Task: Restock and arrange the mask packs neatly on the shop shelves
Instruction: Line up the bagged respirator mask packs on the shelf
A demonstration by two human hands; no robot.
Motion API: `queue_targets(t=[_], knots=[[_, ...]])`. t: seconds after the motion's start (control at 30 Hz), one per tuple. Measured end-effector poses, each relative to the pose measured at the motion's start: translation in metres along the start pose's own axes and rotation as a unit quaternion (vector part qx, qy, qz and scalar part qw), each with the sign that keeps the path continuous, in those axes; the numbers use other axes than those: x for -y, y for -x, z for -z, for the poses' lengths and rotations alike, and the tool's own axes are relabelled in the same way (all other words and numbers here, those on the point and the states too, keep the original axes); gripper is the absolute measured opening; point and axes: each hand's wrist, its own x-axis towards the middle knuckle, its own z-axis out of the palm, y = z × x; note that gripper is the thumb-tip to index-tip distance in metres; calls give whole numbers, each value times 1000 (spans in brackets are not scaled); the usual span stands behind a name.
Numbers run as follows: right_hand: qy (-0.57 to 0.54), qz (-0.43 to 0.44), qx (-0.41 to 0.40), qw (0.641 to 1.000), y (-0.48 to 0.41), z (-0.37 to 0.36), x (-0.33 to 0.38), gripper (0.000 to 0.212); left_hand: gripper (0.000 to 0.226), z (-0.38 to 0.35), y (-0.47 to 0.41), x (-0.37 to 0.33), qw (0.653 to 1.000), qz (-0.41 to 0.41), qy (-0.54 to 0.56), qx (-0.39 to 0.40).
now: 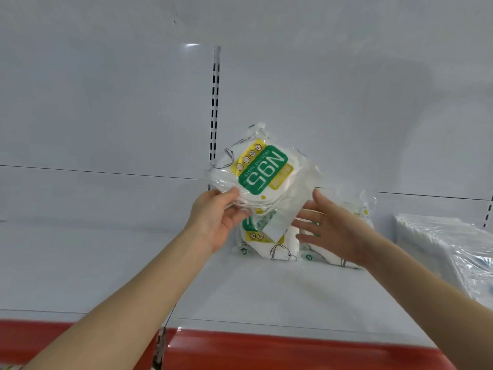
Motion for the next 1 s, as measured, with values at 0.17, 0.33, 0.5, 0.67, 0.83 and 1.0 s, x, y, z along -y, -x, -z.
queue_targets(t=[0.17,0.33,0.5,0.67,0.83,1.0], knots=[[-103,71,-81,989,-8,-11,4,40,20,-11,4,10,992,58,-96,57],[61,121,-132,982,-3,8,27,37,67,11,-8,1,921,-169,-329,-124],[339,139,-56,929,-4,2,47,28,82,-6,-10,-11,775,-309,-550,30],[510,252,-107,815,-20,-3,54,38,46,-21,-21,-7,809,-204,-545,90],[530,272,-241,766,-22,17,40,50,37,-6,-31,25,940,-24,-341,-5],[432,-18,-162,887,-23,31,0,54,25,2,-30,45,970,84,-226,-2]])
